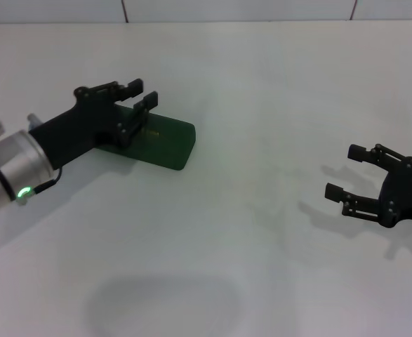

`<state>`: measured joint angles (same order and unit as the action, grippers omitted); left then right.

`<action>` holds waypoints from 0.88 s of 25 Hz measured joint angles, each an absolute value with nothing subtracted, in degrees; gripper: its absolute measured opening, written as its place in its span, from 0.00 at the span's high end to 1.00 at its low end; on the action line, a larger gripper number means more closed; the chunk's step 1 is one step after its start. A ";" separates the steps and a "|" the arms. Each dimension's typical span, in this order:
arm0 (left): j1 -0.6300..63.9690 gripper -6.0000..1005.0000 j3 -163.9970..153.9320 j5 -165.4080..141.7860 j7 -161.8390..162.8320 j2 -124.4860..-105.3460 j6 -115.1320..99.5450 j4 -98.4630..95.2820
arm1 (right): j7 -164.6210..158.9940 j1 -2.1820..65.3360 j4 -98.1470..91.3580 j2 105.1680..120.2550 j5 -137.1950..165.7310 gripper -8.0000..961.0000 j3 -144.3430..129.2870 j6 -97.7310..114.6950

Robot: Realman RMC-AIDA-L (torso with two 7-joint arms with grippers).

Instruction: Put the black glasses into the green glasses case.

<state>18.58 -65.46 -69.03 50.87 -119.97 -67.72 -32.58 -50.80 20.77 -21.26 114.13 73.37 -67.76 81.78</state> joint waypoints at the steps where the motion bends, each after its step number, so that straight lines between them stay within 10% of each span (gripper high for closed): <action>1: 18.16 0.82 -65.45 -68.76 50.41 -119.94 -68.03 -32.57 | -50.80 20.86 -21.26 114.17 73.37 0.09 -67.76 81.79; 15: 9.44 0.29 -64.59 -71.22 50.13 -116.49 -82.98 -32.95 | -50.64 21.45 -24.87 111.93 78.94 0.09 -68.11 88.75; 22: 6.52 0.16 -64.55 -81.62 49.95 -116.14 -86.48 -33.08 | -50.07 21.32 -24.71 113.43 84.58 0.09 -68.11 87.51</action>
<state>6.52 -64.55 -81.62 49.95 -116.14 -86.48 -33.07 -50.07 21.32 -24.71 113.43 84.58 -68.11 87.51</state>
